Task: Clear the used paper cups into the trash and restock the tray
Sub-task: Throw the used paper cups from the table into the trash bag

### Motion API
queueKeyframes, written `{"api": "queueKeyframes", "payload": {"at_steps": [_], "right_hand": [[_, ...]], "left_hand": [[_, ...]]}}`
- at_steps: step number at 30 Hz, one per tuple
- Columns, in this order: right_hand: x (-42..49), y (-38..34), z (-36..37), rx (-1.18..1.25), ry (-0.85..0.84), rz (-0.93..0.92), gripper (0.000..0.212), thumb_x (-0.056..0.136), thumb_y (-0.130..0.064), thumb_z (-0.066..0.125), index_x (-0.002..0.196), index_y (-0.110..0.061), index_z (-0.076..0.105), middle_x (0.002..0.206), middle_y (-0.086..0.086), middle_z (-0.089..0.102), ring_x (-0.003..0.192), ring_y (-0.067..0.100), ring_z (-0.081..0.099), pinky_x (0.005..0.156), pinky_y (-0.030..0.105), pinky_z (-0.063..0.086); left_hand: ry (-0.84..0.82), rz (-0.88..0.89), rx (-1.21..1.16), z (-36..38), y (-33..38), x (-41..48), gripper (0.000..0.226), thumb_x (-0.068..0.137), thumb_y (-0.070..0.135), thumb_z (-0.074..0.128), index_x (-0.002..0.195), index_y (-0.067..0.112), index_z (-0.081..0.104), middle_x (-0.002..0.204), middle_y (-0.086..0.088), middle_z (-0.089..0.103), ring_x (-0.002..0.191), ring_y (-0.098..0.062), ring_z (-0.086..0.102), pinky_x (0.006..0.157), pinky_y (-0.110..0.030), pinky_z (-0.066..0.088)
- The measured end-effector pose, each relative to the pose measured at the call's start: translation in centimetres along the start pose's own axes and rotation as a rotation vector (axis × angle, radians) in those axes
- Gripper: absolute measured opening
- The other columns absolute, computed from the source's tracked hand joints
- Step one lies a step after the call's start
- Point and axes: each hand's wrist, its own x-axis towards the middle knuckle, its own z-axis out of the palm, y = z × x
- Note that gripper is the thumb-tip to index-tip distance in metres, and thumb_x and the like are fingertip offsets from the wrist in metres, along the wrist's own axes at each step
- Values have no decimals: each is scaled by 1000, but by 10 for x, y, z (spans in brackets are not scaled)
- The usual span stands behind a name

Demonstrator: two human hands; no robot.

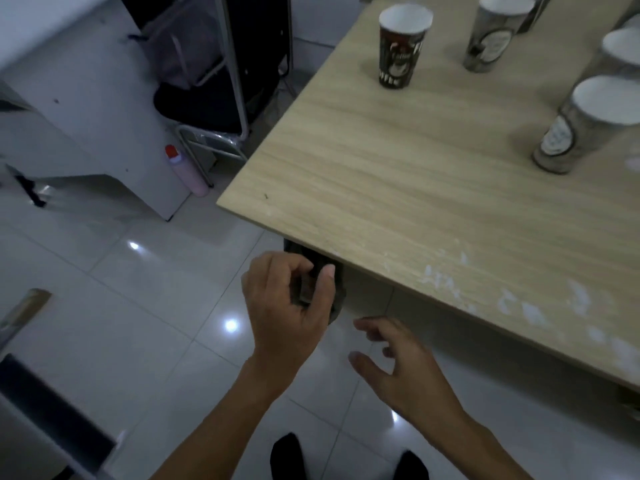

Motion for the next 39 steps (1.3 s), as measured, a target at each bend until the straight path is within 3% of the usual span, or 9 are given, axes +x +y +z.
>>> {"api": "queueKeyframes", "payload": {"at_steps": [3,8,11,14,18,22,29,33,39], "right_hand": [[-7,-27,-27,14,69,-127,22,82,-49,59,101,-43,52,97,-23,54,93,-3,53,70,10,41],[9,-56,-62,122,237,-256,22,73,-50,59,92,-39,59,92,-16,57,80,7,57,60,12,41],[33,-62,-82,127,319,-295,27,68,-44,63,93,-35,60,95,-15,59,82,9,59,60,14,43],[61,-59,-100,118,373,-301,29,68,-33,72,91,-40,56,91,-15,60,84,10,59,61,20,46],[102,-51,-120,76,387,-301,43,71,-24,80,98,-40,51,100,-12,58,88,4,56,66,16,46],[150,-42,-138,17,436,-309,52,70,-27,80,112,-28,50,110,-8,53,93,2,53,71,8,40],[234,-52,-162,177,509,-253,81,69,-29,83,133,-21,34,132,1,43,111,14,50,89,30,46],[276,-54,-174,263,567,-203,97,66,-32,84,141,-18,25,143,7,34,122,20,44,103,40,43],[312,-52,-173,254,599,-174,112,60,-40,85,146,-15,17,151,3,26,135,19,31,110,42,35]], "left_hand": [[30,43,-3,4,20,39,23,85,30,64,89,8,60,86,-5,61,84,-22,57,75,-43,45],[-167,-27,113,38,18,85,51,75,48,63,111,13,61,117,-4,62,112,-20,53,100,-41,35],[-358,-133,216,63,11,103,77,70,64,58,131,18,49,144,-6,44,133,-24,38,109,-54,27],[-537,-210,305,83,5,116,89,72,72,56,143,24,33,157,-4,22,144,-22,16,115,-53,14],[-643,-263,424,103,-4,131,97,70,82,43,147,27,22,160,-3,11,147,-21,3,116,-56,2],[-651,-274,472,117,-9,144,104,64,90,29,147,28,21,161,-1,8,147,-21,-1,114,-59,1],[-575,-269,459,119,-10,141,107,62,93,33,147,28,25,160,0,11,147,-18,1,115,-56,-1],[-550,-284,438,120,-10,142,107,61,93,38,146,29,27,160,2,11,147,-16,0,115,-54,-3],[-577,-314,402,118,-10,143,105,62,91,41,147,30,24,161,2,7,147,-15,-3,115,-53,-7]]}}
